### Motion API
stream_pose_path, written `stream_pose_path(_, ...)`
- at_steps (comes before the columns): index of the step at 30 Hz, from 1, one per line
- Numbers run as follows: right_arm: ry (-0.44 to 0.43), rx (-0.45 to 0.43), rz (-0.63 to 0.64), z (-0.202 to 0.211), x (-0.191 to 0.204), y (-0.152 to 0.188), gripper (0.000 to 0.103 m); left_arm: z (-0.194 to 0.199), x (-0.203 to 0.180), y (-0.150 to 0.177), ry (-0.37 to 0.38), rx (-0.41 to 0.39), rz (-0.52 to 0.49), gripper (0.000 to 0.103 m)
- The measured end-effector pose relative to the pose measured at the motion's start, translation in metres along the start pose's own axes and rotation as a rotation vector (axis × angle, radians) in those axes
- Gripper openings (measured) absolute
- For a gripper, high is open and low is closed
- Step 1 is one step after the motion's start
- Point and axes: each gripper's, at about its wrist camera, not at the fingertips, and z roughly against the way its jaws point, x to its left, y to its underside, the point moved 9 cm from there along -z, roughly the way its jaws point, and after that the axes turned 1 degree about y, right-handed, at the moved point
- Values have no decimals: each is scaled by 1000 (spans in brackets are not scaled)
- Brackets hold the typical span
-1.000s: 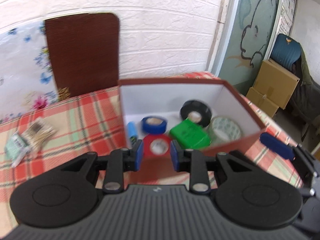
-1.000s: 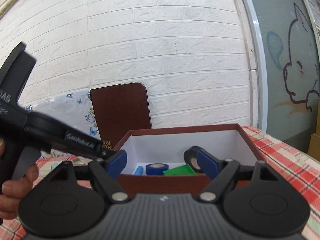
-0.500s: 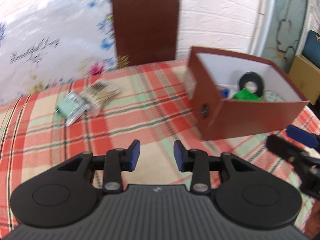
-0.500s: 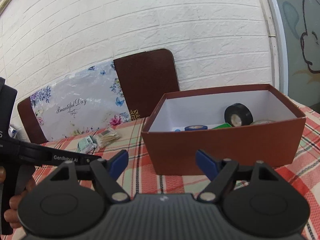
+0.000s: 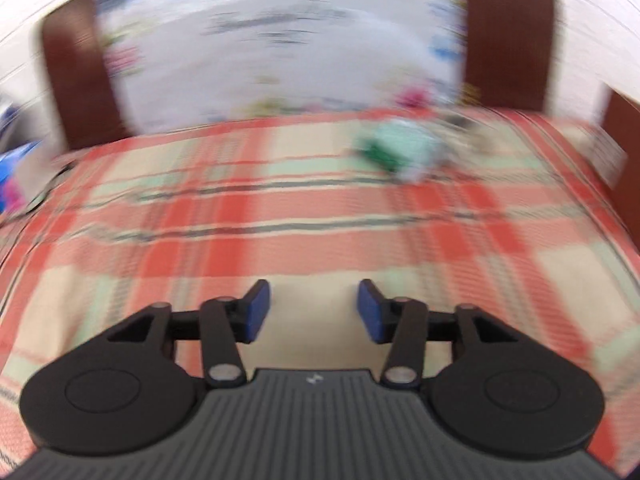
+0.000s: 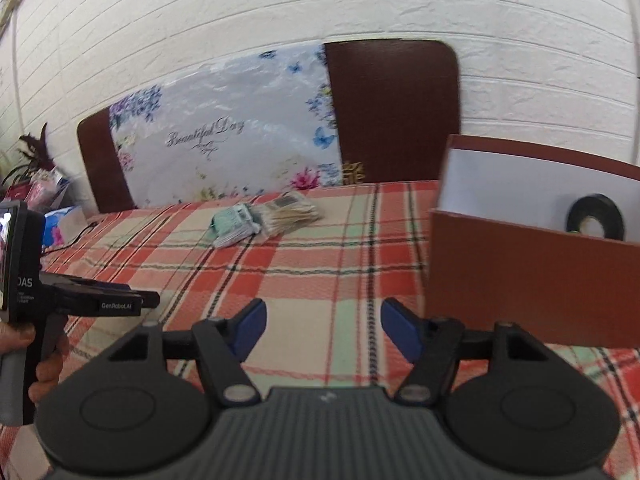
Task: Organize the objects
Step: 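Grasp the green packet with the right tool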
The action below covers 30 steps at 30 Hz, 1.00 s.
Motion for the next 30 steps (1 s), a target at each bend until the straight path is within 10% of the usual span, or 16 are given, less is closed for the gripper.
stream_pose_path(5,-79,10,104,-68,52,-27,65,3,38,5,58,-105,184,62)
stream_pose_path(11,-72,4,245,-163,99,-66,64,-1,34,3,66,-117,181,67)
stream_pose_path(17,-108,183,178,-236,108,-62,54,-1,35,6,72,-124,200,68)
stream_pose_path(26,-192,195,124,-133,88,-3,46,-2,35,4,94,-119,205,71)
stream_pose_path(30,-102,170,203,-56,52,38,47,-3,30,3,107,-101,176,75)
